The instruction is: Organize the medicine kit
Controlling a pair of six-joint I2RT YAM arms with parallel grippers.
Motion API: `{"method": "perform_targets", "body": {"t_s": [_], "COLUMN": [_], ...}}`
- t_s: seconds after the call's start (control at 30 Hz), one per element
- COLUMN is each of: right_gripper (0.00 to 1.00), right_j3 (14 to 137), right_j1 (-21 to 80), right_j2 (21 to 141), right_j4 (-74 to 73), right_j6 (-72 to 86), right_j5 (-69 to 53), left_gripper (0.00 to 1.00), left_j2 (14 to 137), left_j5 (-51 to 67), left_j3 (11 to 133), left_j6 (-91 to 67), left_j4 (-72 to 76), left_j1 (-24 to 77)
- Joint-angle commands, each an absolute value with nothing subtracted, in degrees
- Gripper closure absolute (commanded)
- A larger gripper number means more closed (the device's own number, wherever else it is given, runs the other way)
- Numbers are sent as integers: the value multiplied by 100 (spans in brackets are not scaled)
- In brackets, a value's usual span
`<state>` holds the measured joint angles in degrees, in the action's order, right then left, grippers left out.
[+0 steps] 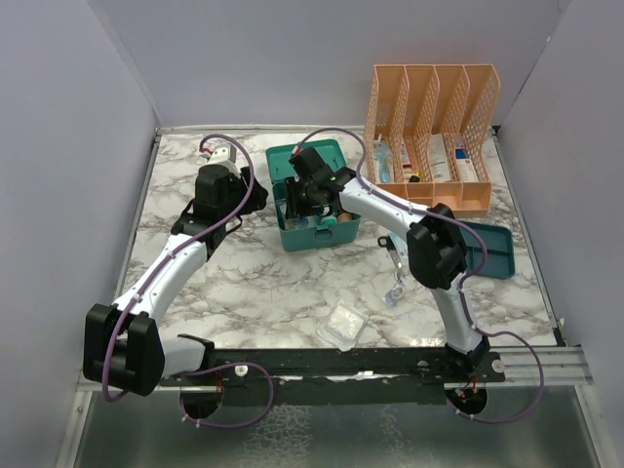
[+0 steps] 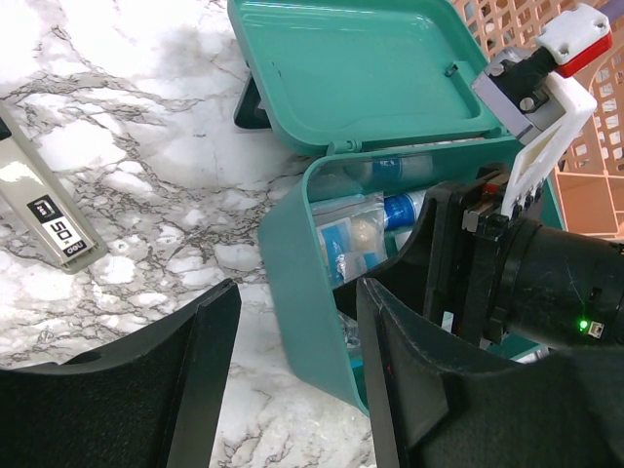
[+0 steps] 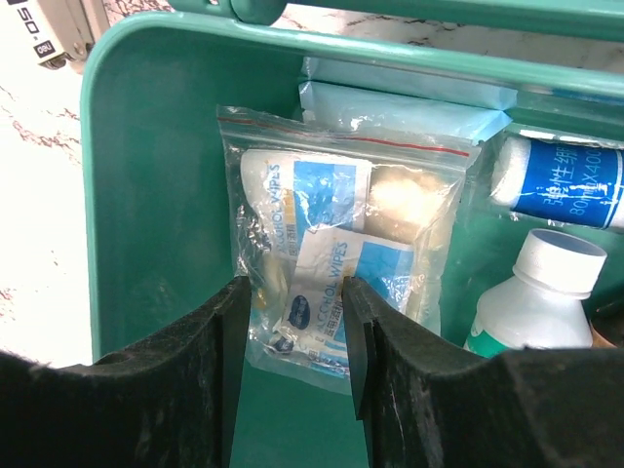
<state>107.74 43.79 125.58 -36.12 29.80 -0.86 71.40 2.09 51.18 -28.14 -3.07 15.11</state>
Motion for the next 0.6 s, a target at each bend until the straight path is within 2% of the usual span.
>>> {"method": "perform_targets", "body": {"t_s": [0.0,0.27,0.43,0.57], "right_gripper": [57,56,55,55], "right_j3": [10919,10273,9183,8130], "right_j1": [4395,4386,4386,4386], "right_j2": [12301,11109,9990,9041], "right_j4": [-3435,-3502,-3100,-2863], "right_j6": [3061,3256,3286,3287], "right_j5": [-147,718,1023,1373], "left_gripper": [45,45,43,43], "left_j2": [6992,6866,6750,6670], "left_j5": [356,670,824,1460], "left_j3": [5089,5111,5194,5215], "left_j6": [-2750,-2384,-1982,-1620], "left_j4": [-128,1,-102,-55], "left_j1": [1494,1508,1554,1675]}}
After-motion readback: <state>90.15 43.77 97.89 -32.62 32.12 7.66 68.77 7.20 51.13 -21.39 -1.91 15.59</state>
